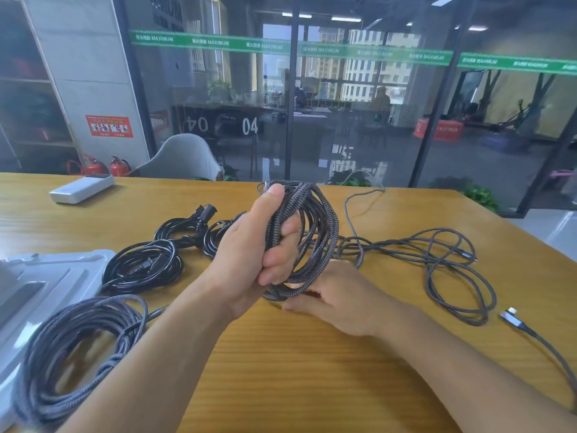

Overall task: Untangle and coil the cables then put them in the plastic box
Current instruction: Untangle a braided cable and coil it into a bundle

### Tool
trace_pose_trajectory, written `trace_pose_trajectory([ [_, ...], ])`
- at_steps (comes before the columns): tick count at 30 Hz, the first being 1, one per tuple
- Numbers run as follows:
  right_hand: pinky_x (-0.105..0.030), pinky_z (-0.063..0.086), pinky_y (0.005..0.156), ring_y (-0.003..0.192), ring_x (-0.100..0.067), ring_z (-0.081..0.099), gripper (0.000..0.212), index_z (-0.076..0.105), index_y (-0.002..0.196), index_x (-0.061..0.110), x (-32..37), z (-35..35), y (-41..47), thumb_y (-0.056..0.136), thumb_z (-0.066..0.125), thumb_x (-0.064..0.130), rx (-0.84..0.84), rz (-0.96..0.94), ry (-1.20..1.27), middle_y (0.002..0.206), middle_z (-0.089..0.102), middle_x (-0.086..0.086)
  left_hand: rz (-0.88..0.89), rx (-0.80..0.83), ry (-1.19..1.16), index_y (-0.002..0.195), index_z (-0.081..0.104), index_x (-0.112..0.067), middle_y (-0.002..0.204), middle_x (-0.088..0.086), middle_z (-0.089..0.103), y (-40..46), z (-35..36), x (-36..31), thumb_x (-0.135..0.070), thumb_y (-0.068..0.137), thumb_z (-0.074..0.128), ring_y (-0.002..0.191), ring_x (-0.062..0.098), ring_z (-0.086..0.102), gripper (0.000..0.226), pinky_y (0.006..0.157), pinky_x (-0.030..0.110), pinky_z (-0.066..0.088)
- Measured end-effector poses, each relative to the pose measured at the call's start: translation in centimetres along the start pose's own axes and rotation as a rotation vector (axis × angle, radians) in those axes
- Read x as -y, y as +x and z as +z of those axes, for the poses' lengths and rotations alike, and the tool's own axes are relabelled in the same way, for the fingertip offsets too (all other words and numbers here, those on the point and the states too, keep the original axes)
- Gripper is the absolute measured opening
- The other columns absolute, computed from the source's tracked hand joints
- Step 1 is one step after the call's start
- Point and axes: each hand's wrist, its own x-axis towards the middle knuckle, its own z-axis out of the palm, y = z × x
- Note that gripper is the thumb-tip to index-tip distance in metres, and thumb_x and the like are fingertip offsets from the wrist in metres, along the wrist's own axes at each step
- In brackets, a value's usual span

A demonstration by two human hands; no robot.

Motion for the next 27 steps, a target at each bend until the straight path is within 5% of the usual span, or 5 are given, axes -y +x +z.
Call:
trace_pose_trajectory([
  [5, -0.034, 0.051, 0.074, 0.075, -0.009, 0.060, 0.066, 0.073, 0.095, 0.028, -2.6, -1.8, -0.7, 0.092, 0.038, 0.084, 0.034, 0.169, -0.036, 0.080, 0.068, 0.007, -0.013, 0.003, 0.057, 0.068, 0.044, -0.020, 0.046, -0.004, 0.026, 0.0, -0.4, -0.5, -0.052, 0.107, 0.035, 0.036, 0.013, 0.019, 0.052, 0.043, 0.031, 0.016],
  [11, -0.021, 0.029, 0.054, 0.056, -0.010, 0.038, 0.047, 0.065, 0.074, 0.018, -5.0, -5.1, -2.9, 0.088, 0.059, 0.063, -0.071, 0.373, 0.263, 0.060, 0.047, 0.005, -0.021, -0.005, 0.064, 0.067, 0.045, -0.021, 0.046, -0.006, 0.026, -0.1, -1.1, -0.9, -0.053, 0.107, 0.033, 0.036, 0.011, 0.019, 0.053, 0.041, 0.027, 0.018],
  [16, -0.041, 0.050, 0.078, 0.082, -0.019, 0.060, 0.034, 0.069, 0.086, 0.032, -6.5, -6.0, -3.4, 0.090, 0.059, 0.064, -0.124, 0.386, 0.217, 0.083, 0.067, 0.007, -0.070, 0.013, 0.102, 0.066, 0.045, -0.020, 0.046, -0.004, 0.026, 0.0, -0.9, -0.6, -0.054, 0.103, 0.039, 0.035, 0.011, 0.019, 0.051, 0.040, 0.026, 0.019],
  [21, -0.023, 0.030, 0.055, 0.054, -0.011, 0.040, 0.046, 0.065, 0.074, 0.027, -7.2, -6.0, -3.4, 0.087, 0.054, 0.069, -0.294, 0.418, 0.066, 0.055, 0.050, -0.001, -0.118, 0.054, 0.181, 0.067, 0.044, -0.020, 0.048, -0.002, 0.026, 0.2, -0.3, 0.4, -0.054, 0.105, 0.036, 0.037, 0.013, 0.019, 0.052, 0.045, 0.031, 0.015],
  [27, -0.028, 0.027, 0.051, 0.044, -0.013, 0.039, 0.054, 0.056, 0.064, 0.034, -6.7, -6.0, -3.3, 0.085, 0.041, 0.081, -0.399, 0.455, -0.125, 0.042, 0.043, 0.004, -0.120, 0.218, 0.323, 0.068, 0.044, -0.017, 0.048, 0.002, 0.029, -0.2, 1.2, 0.9, -0.057, 0.093, 0.041, 0.039, 0.015, 0.021, 0.047, 0.043, 0.026, 0.022],
])
